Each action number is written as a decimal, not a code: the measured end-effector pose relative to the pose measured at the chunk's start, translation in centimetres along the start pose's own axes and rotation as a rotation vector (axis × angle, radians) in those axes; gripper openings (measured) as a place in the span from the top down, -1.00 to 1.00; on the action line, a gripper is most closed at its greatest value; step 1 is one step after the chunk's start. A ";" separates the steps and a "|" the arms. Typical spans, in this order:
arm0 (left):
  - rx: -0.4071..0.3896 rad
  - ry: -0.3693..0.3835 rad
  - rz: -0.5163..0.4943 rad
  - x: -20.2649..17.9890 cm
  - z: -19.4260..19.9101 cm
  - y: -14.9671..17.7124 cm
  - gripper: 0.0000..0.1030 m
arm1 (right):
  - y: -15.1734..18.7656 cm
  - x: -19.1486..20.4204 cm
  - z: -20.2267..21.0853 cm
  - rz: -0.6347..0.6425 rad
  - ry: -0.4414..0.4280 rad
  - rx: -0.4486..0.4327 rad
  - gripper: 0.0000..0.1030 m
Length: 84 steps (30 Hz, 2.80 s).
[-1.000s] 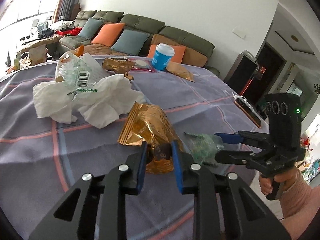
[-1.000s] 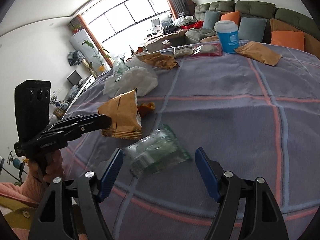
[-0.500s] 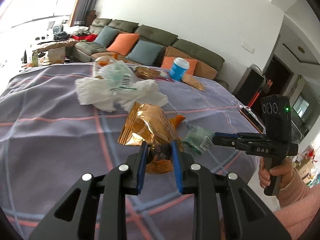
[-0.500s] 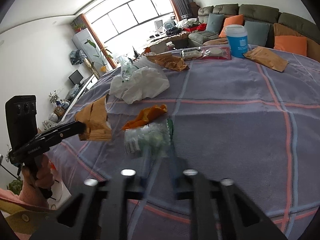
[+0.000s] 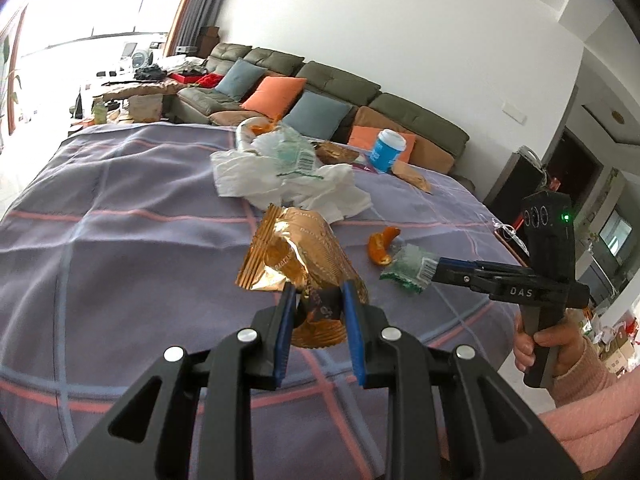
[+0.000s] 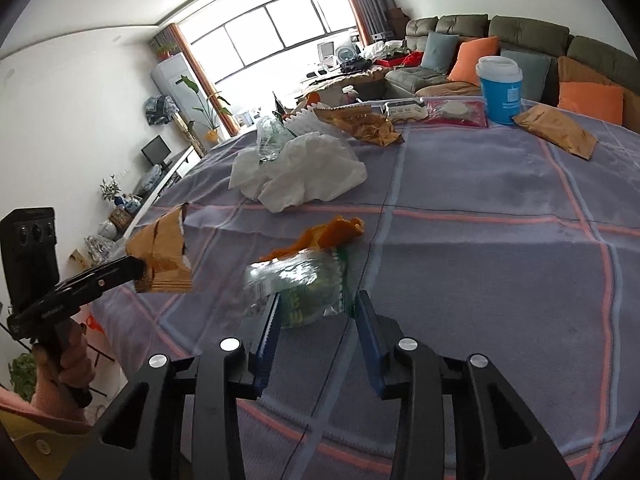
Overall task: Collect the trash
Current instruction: 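Grasp the gold snack wrapper with the left gripper while the right gripper grasps the clear wrapper, then carry both wrappers with both grippers over the teal bin, then open both grippers to drop the wrappers into the bin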
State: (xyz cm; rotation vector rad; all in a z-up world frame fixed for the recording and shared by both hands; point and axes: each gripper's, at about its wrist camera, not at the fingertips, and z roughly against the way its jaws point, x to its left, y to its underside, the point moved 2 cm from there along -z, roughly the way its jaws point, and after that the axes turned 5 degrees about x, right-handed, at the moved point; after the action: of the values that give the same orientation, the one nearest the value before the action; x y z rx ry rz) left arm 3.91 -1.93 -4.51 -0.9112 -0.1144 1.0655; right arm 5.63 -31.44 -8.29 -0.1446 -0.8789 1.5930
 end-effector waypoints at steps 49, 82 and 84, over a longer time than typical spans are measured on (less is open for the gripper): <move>-0.242 -0.589 0.401 19.1 19.0 5.4 0.51 | -9.3 29.2 -14.7 0.497 -0.488 0.122 0.90; -0.100 -0.676 0.607 29.9 16.1 8.0 0.46 | -8.2 37.4 -25.4 0.548 -0.351 0.322 0.70; -0.103 -0.675 0.615 29.8 16.0 8.1 0.41 | -8.2 37.4 -25.5 0.543 -0.353 0.327 0.57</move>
State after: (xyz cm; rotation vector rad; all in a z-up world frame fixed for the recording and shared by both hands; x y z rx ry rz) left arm 5.66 32.45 -9.64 -0.6519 -0.4731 1.9334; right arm 17.11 13.07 -7.03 0.1495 -0.8740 2.2976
